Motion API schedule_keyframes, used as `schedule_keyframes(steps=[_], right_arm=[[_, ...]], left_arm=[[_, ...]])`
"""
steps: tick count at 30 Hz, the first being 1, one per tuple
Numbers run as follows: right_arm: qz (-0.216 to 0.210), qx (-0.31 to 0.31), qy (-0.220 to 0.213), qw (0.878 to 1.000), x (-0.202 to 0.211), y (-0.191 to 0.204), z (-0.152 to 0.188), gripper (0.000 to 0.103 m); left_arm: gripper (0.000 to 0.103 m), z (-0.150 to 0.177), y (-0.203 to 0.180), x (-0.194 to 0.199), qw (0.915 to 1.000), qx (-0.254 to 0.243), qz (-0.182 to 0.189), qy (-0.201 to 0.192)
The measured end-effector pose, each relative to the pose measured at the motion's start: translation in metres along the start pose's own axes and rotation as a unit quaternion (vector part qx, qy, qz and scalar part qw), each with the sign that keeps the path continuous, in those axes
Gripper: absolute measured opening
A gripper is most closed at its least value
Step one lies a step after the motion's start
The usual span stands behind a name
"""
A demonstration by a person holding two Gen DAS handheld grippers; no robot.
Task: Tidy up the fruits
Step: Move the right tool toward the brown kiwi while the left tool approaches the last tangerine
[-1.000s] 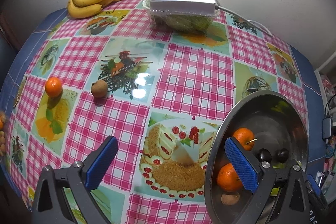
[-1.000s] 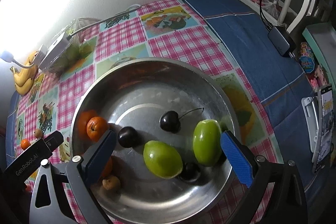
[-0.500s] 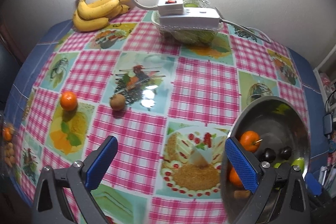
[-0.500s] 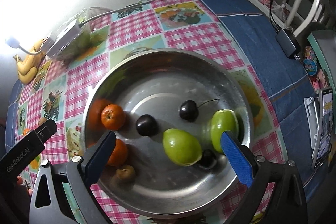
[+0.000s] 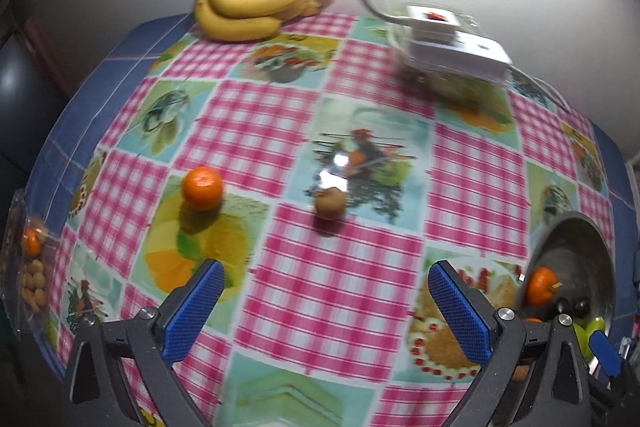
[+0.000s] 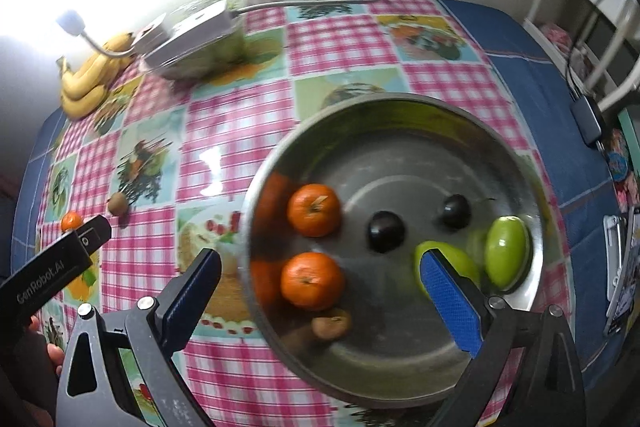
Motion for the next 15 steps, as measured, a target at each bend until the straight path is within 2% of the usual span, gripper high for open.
schedule_keyframes(steps=[8, 15], right_arm=[[-0.007, 0.032, 0.004, 0.999, -0.009, 0.039, -0.008, 0.1], [-0.014, 0.043, 0.002, 0.999, -0.015, 0.064, -0.012, 0.1]], left_arm=[[0.103, -0.019, 0.039, -0.004, 0.9994, 0.034, -0.009, -0.003], [0.103, -0.036, 0.066, -0.005, 0.9986, 0.053, -0.003, -0.007]])
Point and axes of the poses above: each gripper's, at about its wrist camera, not at the fingertips, and x roughly against the way its jaws point, y to its left, z to its underside, the point moved 4 cm from there along -x, roughly the way its jaws point, and after that the axes turned 14 degrees about x, right-handed, at the moved point
